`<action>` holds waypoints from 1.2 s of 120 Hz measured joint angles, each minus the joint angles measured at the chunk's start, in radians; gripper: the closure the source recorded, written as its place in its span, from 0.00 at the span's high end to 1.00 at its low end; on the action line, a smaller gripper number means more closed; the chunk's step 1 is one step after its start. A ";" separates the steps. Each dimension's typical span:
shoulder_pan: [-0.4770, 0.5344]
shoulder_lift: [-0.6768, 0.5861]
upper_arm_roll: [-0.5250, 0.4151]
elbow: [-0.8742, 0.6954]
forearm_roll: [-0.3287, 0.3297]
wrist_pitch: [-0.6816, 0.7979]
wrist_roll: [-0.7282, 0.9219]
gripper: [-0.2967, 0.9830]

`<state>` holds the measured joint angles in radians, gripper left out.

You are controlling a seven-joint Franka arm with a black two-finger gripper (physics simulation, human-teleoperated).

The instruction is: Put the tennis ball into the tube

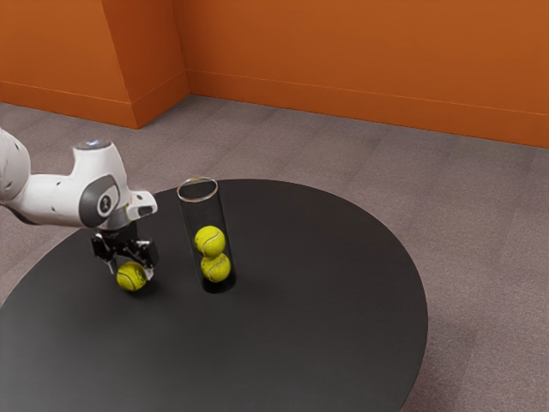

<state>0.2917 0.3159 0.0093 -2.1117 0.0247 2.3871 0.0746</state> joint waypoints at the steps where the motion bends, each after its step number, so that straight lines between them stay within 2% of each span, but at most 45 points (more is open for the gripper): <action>1: 0.001 0.003 0.000 0.001 0.000 0.000 0.000 0.77; 20: 0.006 0.042 -0.002 0.027 -0.002 0.003 0.008 0.75; 38: 0.003 0.046 -0.002 0.031 -0.014 0.004 0.014 0.61; 48: 0.006 0.044 -0.003 0.031 -0.014 0.004 0.016 0.56; 72: 0.008 -0.043 -0.019 0.024 -0.007 -0.032 0.013 0.51; 89: 0.008 -0.232 -0.059 0.029 -0.006 -0.136 0.010 0.50; 102: 0.009 -0.318 -0.106 0.137 -0.010 -0.264 0.008 0.51; 119: -0.001 -0.342 -0.156 0.273 -0.028 -0.416 0.008 0.51; 144: -0.027 -0.314 -0.225 0.317 -0.054 -0.515 0.009 0.51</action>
<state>0.2645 0.0019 -0.2161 -1.7952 -0.0296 1.8718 0.0840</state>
